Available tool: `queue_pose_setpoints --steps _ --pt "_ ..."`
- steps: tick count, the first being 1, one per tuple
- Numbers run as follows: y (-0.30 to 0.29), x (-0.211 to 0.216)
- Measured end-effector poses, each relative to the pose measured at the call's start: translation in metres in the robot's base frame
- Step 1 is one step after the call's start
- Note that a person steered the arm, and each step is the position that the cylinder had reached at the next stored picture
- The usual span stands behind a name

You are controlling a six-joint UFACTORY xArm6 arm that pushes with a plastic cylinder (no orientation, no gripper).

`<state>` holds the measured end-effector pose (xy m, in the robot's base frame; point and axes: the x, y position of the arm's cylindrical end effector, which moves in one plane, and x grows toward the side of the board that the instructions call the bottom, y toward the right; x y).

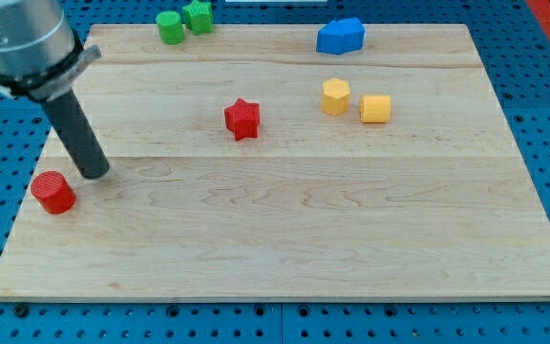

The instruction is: Push red star above red circle

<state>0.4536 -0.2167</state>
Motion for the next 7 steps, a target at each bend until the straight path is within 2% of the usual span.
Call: queue_pose_setpoints --steps 1,2,5,6,7 --pt "-0.027 0.000" --pt "0.004 0.035" --pt "0.172 -0.045" --pt "0.214 -0.021" --pt "0.254 -0.076"
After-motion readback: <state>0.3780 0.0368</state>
